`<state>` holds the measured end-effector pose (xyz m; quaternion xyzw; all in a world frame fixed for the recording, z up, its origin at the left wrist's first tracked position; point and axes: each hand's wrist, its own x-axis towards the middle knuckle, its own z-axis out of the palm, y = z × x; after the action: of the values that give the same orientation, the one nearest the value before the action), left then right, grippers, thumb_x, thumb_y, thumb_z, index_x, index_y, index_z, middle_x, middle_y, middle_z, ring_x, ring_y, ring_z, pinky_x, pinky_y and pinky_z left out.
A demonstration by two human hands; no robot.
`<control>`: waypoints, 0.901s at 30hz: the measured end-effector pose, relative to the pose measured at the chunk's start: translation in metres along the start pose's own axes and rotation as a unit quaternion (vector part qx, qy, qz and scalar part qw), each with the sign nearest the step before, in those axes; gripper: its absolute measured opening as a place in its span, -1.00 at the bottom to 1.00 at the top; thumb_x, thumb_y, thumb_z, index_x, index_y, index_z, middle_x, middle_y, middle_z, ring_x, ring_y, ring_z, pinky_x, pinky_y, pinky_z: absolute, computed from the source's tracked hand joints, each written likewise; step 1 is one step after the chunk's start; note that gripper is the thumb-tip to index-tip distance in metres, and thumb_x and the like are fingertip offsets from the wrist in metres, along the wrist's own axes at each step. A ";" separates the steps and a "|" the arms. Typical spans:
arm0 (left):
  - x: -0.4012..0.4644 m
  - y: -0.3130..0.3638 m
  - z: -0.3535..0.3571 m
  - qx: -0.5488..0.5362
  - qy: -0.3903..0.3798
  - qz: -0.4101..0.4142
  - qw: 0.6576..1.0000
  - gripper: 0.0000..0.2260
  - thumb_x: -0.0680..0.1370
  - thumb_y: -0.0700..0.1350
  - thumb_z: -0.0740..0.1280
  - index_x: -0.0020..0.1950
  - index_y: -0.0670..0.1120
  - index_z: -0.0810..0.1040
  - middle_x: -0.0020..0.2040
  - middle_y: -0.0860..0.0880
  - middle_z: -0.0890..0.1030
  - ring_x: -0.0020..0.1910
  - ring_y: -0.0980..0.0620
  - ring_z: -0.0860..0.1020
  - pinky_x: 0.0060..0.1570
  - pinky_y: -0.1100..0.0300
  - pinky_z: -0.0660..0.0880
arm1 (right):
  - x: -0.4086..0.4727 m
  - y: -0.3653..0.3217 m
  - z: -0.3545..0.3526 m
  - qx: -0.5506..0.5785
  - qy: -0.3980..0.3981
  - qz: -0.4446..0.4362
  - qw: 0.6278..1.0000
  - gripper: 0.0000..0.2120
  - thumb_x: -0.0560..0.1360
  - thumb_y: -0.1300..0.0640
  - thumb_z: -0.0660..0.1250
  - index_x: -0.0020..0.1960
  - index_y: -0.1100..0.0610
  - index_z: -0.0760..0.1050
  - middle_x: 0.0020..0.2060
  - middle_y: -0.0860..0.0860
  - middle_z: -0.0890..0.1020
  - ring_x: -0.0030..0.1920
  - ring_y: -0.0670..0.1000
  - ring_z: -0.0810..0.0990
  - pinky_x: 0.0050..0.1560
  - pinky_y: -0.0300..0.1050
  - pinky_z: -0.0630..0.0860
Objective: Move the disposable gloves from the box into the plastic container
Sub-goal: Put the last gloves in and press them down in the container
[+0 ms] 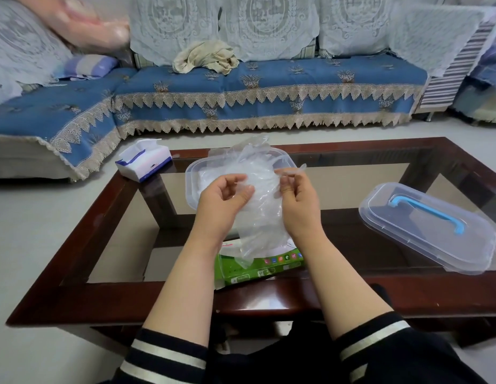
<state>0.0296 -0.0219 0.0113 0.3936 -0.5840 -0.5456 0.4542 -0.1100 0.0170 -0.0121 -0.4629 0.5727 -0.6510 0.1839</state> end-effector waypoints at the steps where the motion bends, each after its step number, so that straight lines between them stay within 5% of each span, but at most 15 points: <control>1: 0.004 -0.002 -0.002 0.006 0.007 0.009 1.000 -0.77 0.49 -0.18 0.44 0.11 0.04 0.58 -0.11 -0.02 0.55 -0.08 0.09 0.54 0.02 0.26 0.52 | 0.001 0.001 0.001 0.000 -0.007 0.012 1.000 -0.88 0.61 0.13 0.21 0.06 -0.07 0.44 -0.23 -0.07 0.53 -0.25 -0.14 0.49 -0.13 -0.23 0.45; 4: 0.011 -0.003 -0.008 0.048 0.046 0.037 0.997 -0.76 0.53 -0.08 0.40 0.16 0.17 0.56 0.01 0.00 0.55 0.01 0.06 0.51 0.06 0.21 0.50 | 0.002 0.000 -0.001 -0.004 -0.064 0.060 0.996 -0.63 0.43 -0.18 0.38 0.17 -0.13 0.39 0.04 -0.12 0.53 0.01 -0.08 0.52 0.08 -0.05 0.51; 8: 0.018 -0.001 -0.012 0.073 0.110 0.077 0.988 -0.90 0.58 -0.10 0.34 0.01 0.10 0.60 -0.12 0.07 0.56 -0.17 0.09 0.47 -0.18 0.28 0.48 | 0.003 -0.001 -0.003 -0.079 -0.169 0.094 0.978 -0.33 0.29 -0.17 0.51 0.32 -0.16 0.30 0.16 -0.16 0.46 0.18 -0.16 0.42 0.14 -0.13 0.41; 11: 0.023 0.001 -0.014 0.075 0.126 0.095 0.985 -0.85 0.58 -0.15 0.33 -0.08 0.12 0.57 -0.17 0.08 0.55 -0.24 0.13 0.45 -0.28 0.31 0.47 | 0.006 0.004 -0.006 -0.121 -0.170 0.083 0.974 -0.48 0.35 -0.09 0.49 0.26 -0.20 0.40 0.07 -0.12 0.55 0.03 -0.22 0.47 0.13 -0.09 0.46; 14: 0.025 0.000 -0.017 0.096 0.120 0.112 0.982 -0.81 0.56 -0.18 0.35 -0.07 0.14 0.58 -0.07 0.07 0.60 -0.16 0.15 0.48 -0.13 0.23 0.52 | 0.008 0.004 -0.008 -0.138 -0.154 0.081 0.975 -0.65 0.41 -0.05 0.45 0.18 -0.18 0.48 -0.01 -0.14 0.59 -0.14 -0.31 0.44 0.02 -0.11 0.47; 22: 0.032 0.013 -0.023 0.170 0.104 0.106 0.974 -0.66 0.45 -0.45 0.12 -0.29 -0.02 0.42 -0.10 0.06 0.61 -0.25 0.15 0.48 -0.14 0.23 0.43 | 0.011 -0.003 -0.015 -0.203 -0.102 0.092 0.969 -0.66 0.48 -0.12 0.36 0.22 -0.12 0.46 0.05 -0.07 0.59 0.06 -0.07 0.54 -0.02 -0.11 0.48; 27: 0.045 0.039 -0.028 0.263 0.127 0.123 0.949 -0.57 0.45 -0.46 0.06 -0.20 -0.01 0.58 -0.08 -0.09 0.60 -0.20 0.02 0.43 -0.15 0.17 0.40 | 0.020 -0.003 -0.019 -0.198 -0.032 0.135 0.970 -0.71 0.52 0.00 0.31 0.24 -0.11 0.45 0.05 -0.10 0.56 0.04 -0.04 0.51 -0.18 -0.15 0.31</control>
<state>0.0452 -0.0686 0.0542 0.4903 -0.6880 -0.2584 0.4685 -0.1348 0.0139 -0.0001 -0.4296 0.7412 -0.4784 0.1929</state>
